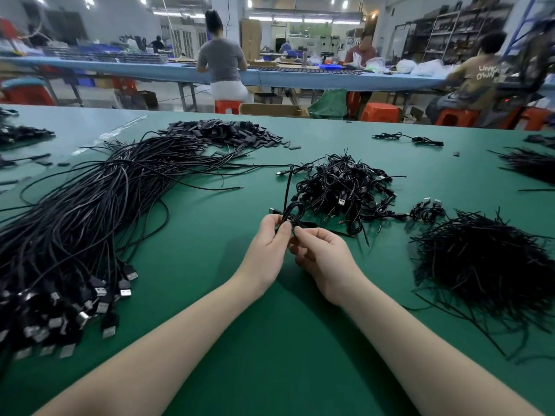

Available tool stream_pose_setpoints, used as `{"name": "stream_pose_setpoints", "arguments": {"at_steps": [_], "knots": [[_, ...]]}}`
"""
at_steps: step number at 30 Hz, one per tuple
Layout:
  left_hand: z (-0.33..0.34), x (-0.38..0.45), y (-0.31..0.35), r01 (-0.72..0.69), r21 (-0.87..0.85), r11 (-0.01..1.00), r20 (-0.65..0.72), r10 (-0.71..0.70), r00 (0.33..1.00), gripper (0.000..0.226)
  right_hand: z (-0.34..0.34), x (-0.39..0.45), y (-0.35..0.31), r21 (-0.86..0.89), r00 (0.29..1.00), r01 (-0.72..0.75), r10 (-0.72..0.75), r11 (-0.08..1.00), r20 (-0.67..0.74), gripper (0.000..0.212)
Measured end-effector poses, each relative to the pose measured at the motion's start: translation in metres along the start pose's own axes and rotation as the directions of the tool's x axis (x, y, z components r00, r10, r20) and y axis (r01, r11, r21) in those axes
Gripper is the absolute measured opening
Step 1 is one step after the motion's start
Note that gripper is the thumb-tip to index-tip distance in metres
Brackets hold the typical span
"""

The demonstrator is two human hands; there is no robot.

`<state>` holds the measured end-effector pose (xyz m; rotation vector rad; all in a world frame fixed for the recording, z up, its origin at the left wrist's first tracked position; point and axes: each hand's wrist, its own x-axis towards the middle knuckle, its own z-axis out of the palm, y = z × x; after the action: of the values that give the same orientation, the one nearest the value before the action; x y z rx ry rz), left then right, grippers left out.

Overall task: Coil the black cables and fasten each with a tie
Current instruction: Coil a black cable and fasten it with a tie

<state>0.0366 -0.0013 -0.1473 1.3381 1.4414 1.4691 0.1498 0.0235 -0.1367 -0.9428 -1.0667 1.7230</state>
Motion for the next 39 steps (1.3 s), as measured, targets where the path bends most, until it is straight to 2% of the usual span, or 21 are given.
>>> {"name": "stream_pose_setpoints", "arguments": {"at_steps": [3,9,13,16,19,24,30,33,36,39], "knots": [[-0.001,0.000,0.000,0.000,-0.003,1.000,0.017,0.000,1.000,0.015,-0.005,0.000,-0.003,0.035,0.998,-0.033,0.031,0.999,0.052,0.009],[-0.005,-0.001,0.003,-0.042,-0.027,0.999,0.067,0.044,0.997,0.017,-0.006,-0.002,-0.009,-0.080,0.981,-0.107,0.118,0.991,0.153,0.017],[-0.005,-0.005,0.008,-0.100,-0.063,0.993,0.160,0.109,0.981,0.017,-0.012,-0.001,-0.016,0.004,0.940,-0.255,0.247,0.967,0.237,0.014],[-0.005,-0.006,0.008,-0.112,-0.091,0.990,0.154,0.125,0.980,0.017,-0.013,-0.002,-0.017,0.037,0.926,-0.307,0.290,0.951,0.241,0.016],[-0.006,-0.007,0.007,-0.117,-0.098,0.988,0.153,0.132,0.979,0.017,-0.013,-0.003,-0.016,0.000,0.945,-0.218,0.211,0.976,0.250,0.010],[-0.007,-0.006,0.009,-0.123,-0.114,0.986,0.137,0.138,0.981,0.018,-0.010,-0.004,-0.014,-0.053,0.970,-0.009,0.021,0.999,0.240,0.018],[-0.003,-0.006,0.008,-0.129,-0.093,0.987,0.107,0.139,0.985,0.017,-0.008,-0.005,-0.016,-0.051,0.974,0.060,-0.047,0.997,0.223,0.009],[0.001,-0.005,0.008,-0.051,-0.147,0.988,0.060,0.060,0.996,0.016,-0.008,-0.001,-0.015,-0.198,0.978,0.183,-0.158,0.963,0.136,0.009],[0.004,0.000,0.009,0.117,-0.204,0.972,0.053,-0.108,0.993,0.018,-0.007,0.002,-0.013,-0.433,0.952,0.300,-0.296,0.850,0.079,0.012],[0.005,0.001,0.009,0.194,-0.169,0.966,0.045,-0.190,0.981,0.016,-0.011,0.004,-0.011,-0.554,0.934,0.328,-0.350,0.765,0.070,0.012]]}}
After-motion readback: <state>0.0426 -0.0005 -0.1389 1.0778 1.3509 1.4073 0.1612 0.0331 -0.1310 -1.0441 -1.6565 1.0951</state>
